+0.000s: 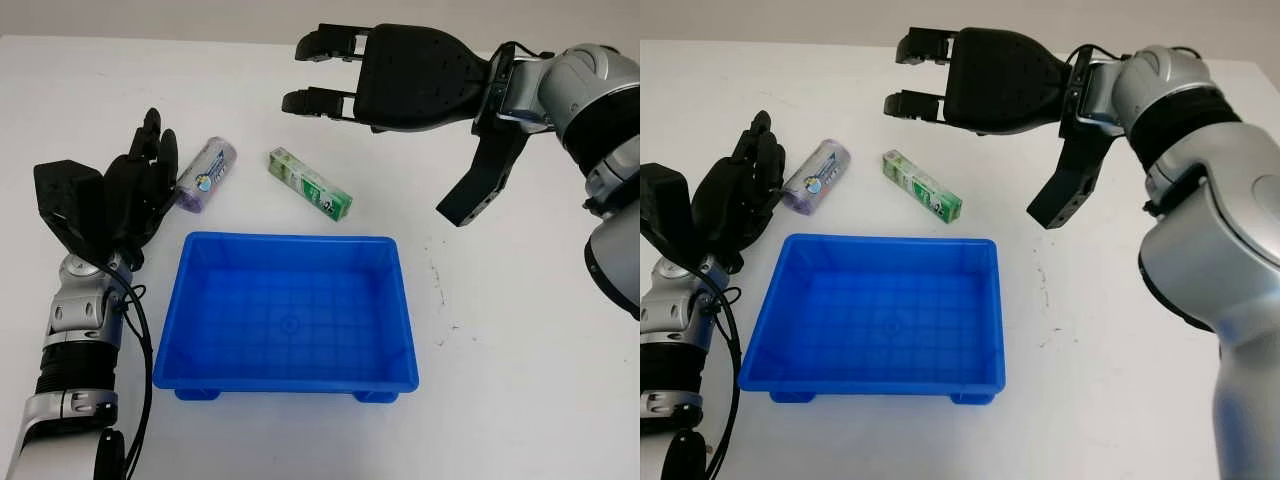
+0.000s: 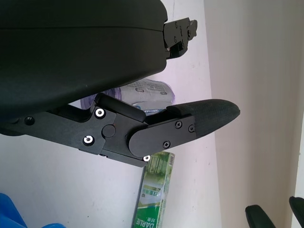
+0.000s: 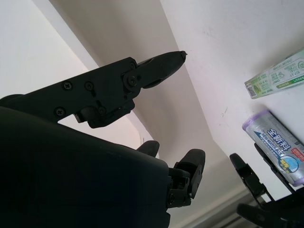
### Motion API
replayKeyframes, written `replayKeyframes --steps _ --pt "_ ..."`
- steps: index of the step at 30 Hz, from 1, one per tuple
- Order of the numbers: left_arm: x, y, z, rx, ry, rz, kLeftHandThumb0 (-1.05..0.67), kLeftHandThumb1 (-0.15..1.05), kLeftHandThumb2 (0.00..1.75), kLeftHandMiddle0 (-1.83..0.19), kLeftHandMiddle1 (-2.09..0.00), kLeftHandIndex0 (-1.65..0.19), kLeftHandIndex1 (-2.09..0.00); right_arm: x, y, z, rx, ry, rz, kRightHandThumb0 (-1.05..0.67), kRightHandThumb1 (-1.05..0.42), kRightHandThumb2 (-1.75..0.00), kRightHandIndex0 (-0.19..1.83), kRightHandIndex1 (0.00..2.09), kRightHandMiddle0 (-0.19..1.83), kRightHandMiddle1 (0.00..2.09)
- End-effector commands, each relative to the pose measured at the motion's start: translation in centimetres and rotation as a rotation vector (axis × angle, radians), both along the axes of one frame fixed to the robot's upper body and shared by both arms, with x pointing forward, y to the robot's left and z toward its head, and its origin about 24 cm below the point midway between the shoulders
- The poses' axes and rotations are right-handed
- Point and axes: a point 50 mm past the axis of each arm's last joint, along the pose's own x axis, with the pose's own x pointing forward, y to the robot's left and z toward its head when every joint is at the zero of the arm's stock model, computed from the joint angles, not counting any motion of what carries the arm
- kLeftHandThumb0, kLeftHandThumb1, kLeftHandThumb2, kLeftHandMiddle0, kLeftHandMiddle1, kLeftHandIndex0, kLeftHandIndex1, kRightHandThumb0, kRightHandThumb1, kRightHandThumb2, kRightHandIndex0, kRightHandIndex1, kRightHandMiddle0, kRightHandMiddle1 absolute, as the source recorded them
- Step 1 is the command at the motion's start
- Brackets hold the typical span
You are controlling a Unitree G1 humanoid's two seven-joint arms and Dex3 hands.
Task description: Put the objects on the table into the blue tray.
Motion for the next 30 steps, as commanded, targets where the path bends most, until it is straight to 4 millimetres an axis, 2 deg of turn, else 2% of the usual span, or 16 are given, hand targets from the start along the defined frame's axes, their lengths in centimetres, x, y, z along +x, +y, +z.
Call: replayKeyframes --steps 1,8,13,22,30 --pt "-0.1 -0.3 0.1 -0.003 -0.005 0.0 -0.8 1.05 0.68 0.19 0.0 0.19 0.0 -0.2 0.3 1.3 -0.015 -0.046 0.022 -0.3 -0.89 -0.07 -0.05 0.83 -0.09 0.74" --pt "-0.2 -0.4 -0.1 0.003 -0.002 0.008 -0.8 1.05 0.69 0.19 0.0 0.19 0.0 -0.2 0.5 1.6 -0.06 -0.082 0.054 -0.41 -0.88 -0.05 -0.17 0.77 -0.19 0.58" --pt "-0.2 -0.2 0.0 0.002 -0.005 0.014 -0.8 1.05 0.68 0.19 0.0 0.19 0.0 -0.2 0.7 1.2 -0.103 -0.089 0.061 -0.45 -0.88 -0.05 -0.18 0.71 -0.18 0.59" --pt "-0.3 -0.3 0.2 0.002 -0.009 0.011 -0.77 1.05 0.69 0.19 0.0 0.19 0.0 0.2 0.7 -0.3 -0.195 -0.052 0.024 -0.37 -0.87 -0.06 -0.14 0.54 -0.19 0.54" --pt "-0.6 -0.4 0.3 0.01 0.0 0.031 -0.79 1.05 0.67 0.19 0.0 0.19 0.0 0.3 0.6 -1.3 -0.26 -0.065 0.05 -0.42 -0.87 -0.05 -0.08 0.48 -0.12 0.53"
